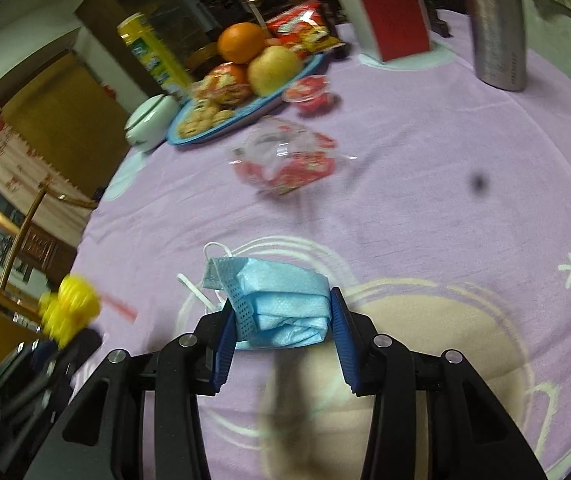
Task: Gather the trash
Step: 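Grasp the yellow flower with the left gripper while the right gripper holds the mask, then carry the yellow flower and blue mask over the red basket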
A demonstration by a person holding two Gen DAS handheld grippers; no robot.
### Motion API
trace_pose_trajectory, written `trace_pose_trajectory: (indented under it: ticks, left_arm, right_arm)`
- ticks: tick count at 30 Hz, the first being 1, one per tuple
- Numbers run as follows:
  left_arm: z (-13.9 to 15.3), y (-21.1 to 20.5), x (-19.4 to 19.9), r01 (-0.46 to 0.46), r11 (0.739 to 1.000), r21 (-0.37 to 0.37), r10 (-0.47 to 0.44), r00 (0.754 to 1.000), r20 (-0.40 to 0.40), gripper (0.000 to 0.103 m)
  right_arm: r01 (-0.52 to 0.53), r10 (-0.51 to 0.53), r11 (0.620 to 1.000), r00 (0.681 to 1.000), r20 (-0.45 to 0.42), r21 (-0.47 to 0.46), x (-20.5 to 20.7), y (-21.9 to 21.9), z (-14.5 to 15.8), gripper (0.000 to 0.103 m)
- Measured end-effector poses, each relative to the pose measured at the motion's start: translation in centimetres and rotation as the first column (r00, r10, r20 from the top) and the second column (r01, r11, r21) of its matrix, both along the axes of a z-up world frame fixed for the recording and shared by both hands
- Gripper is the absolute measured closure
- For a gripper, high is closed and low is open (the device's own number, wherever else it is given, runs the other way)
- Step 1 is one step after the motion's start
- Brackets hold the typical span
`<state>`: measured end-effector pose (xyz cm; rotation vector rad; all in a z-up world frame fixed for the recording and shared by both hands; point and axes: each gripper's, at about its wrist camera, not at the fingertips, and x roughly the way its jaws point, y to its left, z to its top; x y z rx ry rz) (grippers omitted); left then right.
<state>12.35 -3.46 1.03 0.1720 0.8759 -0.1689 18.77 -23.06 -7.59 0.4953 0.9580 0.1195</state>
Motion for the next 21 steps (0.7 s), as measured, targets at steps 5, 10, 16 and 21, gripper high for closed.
trace_pose_trajectory:
  ticks: [5, 10, 16, 21]
  left_arm:
    - [1.0, 3.8, -5.3, -0.069, 0.997, -0.021, 0.07, 0.997, 0.037, 0.071]
    - [0.8, 7.5, -9.1, -0.148, 0.988, -0.053, 0.149, 0.989, 0.017, 0.071]
    - [0.4, 10.8, -12.9, -0.207, 0.975, -0.075, 0.209, 0.978, 0.014, 0.071]
    - [0.4, 13.2, -15.7, -0.254, 0.963, -0.092, 0.257, 0.966, 0.02, 0.071]
  right_arm:
    - [-0.117, 0.117, 0.993, 0.992, 0.053, -0.01, -1.0, 3.2, 1.1, 0.059]
    - [-0.217, 0.219, 0.975, 0.975, 0.046, -0.037, -2.7, 6.6, 1.7, 0.06]
    - [-0.292, 0.293, 0.956, 0.955, 0.049, -0.037, -6.6, 9.7, 2.4, 0.06]
    - [-0.354, 0.356, 0.935, 0.932, 0.074, -0.033, -9.0, 12.5, 3.4, 0.06]
